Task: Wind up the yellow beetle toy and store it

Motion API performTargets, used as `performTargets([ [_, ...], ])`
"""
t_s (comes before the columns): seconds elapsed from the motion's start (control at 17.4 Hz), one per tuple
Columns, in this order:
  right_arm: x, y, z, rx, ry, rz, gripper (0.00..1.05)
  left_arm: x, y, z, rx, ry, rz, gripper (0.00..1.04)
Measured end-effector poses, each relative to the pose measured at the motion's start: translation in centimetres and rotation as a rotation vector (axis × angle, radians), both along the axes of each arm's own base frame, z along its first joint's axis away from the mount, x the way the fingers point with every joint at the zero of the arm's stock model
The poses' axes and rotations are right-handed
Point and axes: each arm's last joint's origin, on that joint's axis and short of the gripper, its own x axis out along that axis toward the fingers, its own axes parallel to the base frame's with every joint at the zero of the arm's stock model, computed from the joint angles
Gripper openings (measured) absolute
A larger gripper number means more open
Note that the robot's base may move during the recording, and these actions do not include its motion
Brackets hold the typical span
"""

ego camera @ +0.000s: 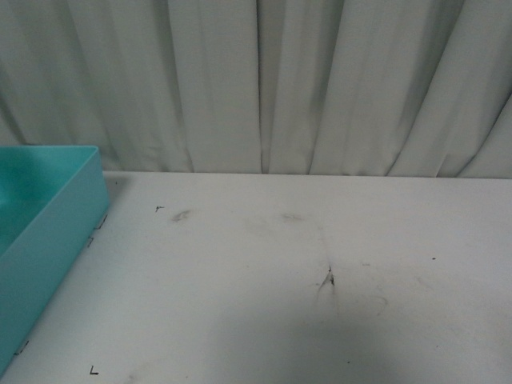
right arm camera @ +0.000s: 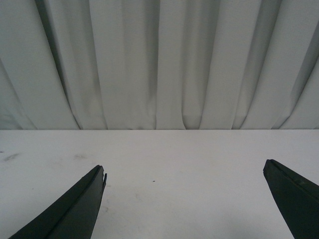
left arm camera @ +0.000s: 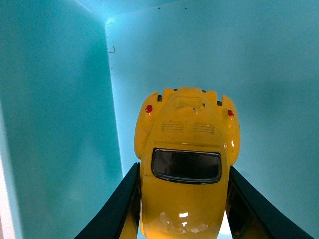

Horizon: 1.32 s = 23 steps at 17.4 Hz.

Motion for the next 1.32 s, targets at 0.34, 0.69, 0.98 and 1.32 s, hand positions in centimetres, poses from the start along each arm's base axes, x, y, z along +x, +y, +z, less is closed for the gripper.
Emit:
performTargets([
  [0.34, 0.0, 0.0, 0.0, 0.0, 0.0, 0.0, 0.98, 0.4, -0.3, -3.2, -0.005, 0.065, 0.022, 0.41],
  [0.69, 0.0, 0.0, 0.0, 0.0, 0.0, 0.0, 0.98, 0.3, -0.5, -2.9, -0.154, 0.027, 0.034, 0.99],
  [0.98, 0.0, 0.0, 0.0, 0.0, 0.0, 0.0, 0.98, -1.1, 0.2, 4.2, -0.217, -0.264, -0.011, 0.98],
  [1.32, 0.0, 0.0, 0.0, 0.0, 0.0, 0.0, 0.98, -7.2, -1.8, 10.7, -0.218, -0.854, -0.103, 0.8],
])
